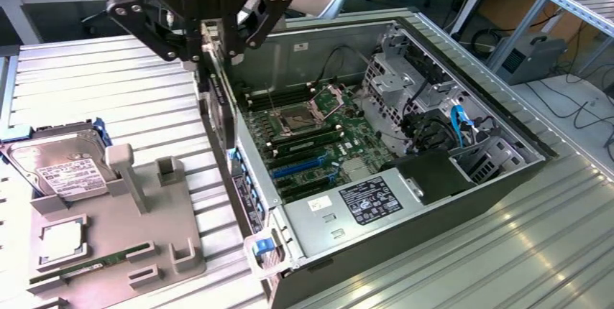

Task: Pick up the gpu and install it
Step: 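Pick up the gpu and move the gpu toward the slot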

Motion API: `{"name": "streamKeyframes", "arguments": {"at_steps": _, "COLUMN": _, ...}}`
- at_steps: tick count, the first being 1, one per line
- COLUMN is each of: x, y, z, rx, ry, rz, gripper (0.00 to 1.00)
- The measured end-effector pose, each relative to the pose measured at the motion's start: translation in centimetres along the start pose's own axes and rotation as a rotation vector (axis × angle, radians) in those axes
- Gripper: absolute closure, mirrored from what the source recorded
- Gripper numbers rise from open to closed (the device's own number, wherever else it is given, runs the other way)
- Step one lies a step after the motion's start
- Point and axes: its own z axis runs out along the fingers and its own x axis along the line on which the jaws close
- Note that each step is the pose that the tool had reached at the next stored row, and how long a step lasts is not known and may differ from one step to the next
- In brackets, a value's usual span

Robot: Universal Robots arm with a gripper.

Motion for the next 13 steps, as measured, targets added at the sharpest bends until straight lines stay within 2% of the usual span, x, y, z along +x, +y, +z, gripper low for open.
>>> {"name": "streamKeyframes", "arguments": {"at_steps": 2, "x": -1.8, "y": 0.04, "z": 0.05, "rx": 0.0000, "ry": 0.0001, "rz": 0.000, "gripper": 0.73}}
{"name": "streamKeyframes", "arguments": {"at_steps": 8, "x": -4.8, "y": 0.11, "z": 0.13, "rx": 0.0000, "ry": 0.0001, "rz": 0.000, "gripper": 0.73}}
{"name": "streamKeyframes", "arguments": {"at_steps": 13, "x": -8.6, "y": 0.20, "z": 0.24, "rx": 0.0000, "ry": 0.0001, "rz": 0.000, "gripper": 0.73}}
